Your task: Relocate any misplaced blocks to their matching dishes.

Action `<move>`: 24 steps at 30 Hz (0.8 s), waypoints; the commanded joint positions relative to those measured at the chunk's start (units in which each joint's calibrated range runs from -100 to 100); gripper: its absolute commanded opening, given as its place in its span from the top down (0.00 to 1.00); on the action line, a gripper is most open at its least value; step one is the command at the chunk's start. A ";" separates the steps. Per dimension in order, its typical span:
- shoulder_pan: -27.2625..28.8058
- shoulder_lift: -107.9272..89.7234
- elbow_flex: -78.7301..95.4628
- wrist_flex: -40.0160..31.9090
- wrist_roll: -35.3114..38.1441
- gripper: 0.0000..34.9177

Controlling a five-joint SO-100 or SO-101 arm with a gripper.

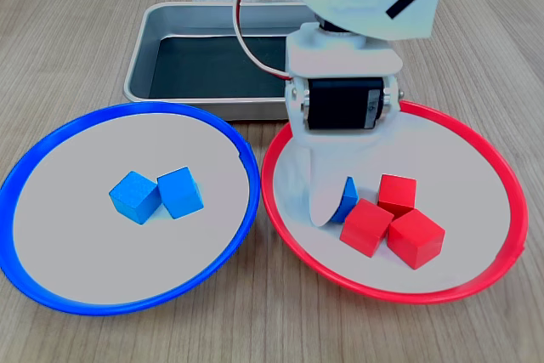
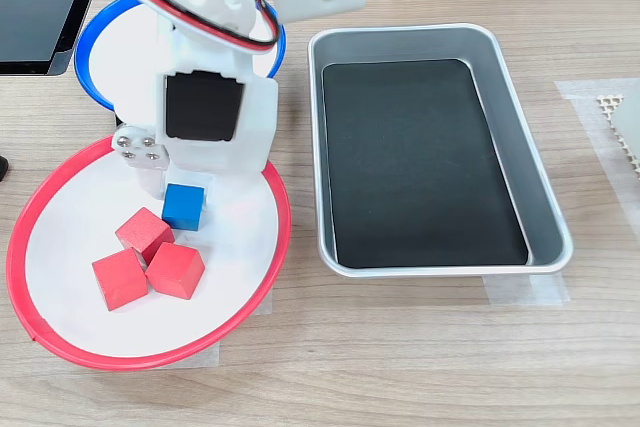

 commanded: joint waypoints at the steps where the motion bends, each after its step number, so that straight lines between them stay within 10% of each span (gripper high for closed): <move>1: 0.72 -0.28 -1.69 -0.58 0.34 0.96; 24: 0.63 -10.00 -5.33 -0.83 3.32 0.99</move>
